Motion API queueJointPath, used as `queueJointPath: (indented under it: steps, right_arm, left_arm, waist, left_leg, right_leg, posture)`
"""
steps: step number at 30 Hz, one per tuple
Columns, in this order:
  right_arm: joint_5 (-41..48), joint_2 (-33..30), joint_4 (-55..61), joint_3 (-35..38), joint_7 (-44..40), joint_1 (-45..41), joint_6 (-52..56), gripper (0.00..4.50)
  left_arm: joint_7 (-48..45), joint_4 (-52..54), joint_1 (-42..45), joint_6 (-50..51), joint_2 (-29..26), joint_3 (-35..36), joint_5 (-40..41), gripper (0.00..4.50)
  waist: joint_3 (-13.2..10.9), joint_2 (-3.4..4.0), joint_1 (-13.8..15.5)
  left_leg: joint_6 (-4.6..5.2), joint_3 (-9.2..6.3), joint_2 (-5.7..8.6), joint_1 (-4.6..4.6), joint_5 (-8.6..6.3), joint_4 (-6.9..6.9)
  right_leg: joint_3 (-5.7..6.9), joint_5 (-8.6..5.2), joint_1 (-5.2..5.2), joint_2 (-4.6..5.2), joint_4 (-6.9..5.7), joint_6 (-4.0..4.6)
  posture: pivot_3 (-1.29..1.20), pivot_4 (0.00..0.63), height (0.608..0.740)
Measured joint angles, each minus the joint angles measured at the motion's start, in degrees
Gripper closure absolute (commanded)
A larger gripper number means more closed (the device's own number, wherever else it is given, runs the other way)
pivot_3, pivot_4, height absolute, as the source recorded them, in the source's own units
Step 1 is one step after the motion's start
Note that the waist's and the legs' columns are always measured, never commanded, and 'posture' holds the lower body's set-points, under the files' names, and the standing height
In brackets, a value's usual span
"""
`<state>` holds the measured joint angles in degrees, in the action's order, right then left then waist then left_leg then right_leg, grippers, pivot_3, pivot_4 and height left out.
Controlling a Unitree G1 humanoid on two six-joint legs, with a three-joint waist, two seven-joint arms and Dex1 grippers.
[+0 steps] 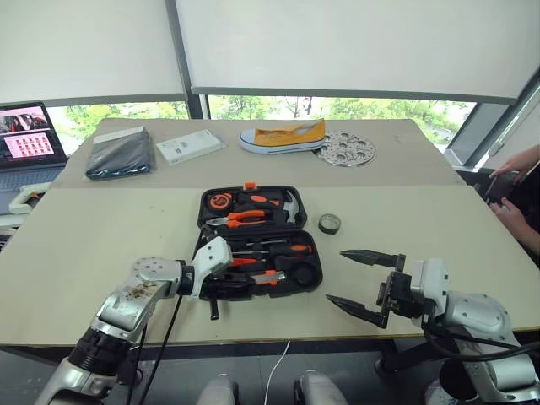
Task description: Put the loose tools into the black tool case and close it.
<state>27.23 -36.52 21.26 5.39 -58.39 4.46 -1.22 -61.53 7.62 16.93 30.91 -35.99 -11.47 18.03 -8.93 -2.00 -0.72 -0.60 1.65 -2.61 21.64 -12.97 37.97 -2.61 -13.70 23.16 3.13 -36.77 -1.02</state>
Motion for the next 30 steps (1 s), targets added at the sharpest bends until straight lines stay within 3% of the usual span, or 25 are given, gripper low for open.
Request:
queueJointPath:
  steps: [5,9,30]
  right_arm:
    - [0.1,0.0,0.0,0.0,0.1,0.5,0.2,0.00]
    - [0.1,0.0,0.0,-0.1,0.1,0.6,0.3,0.00]
    - [0.1,0.1,-0.5,-0.2,0.0,0.6,0.8,0.00]
  left_arm:
    - [-1.2,-0.1,-1.6,-4.0,0.7,1.5,0.8,4.45]
    - [-1.3,-3.3,-2.0,-12.0,5.2,3.7,2.2,4.45]
    - [-0.3,-6.2,1.0,-18.6,1.8,-1.2,-6.6,4.45]
  waist:
    - [0.0,0.08,-0.1]
    - [0.0,-0.04,0.5]
    - [0.0,0.01,0.1]
  left_leg:
    - [0.00,0.00,0.01,0.03,0.00,-0.07]
    - [0.01,0.00,0.04,0.40,0.01,-0.06]
    - [0.01,0.00,0.06,0.63,0.00,-0.07]
  right_leg:
    - [-0.02,-0.01,0.04,0.02,0.04,0.01]
    - [0.03,0.11,0.28,0.03,0.07,-0.19]
    - [0.00,0.19,0.50,0.03,0.14,-0.42]
  posture:
    - [0.00,0.150,0.740]
    - [0.00,0.150,0.740]
    - [0.00,0.150,0.740]
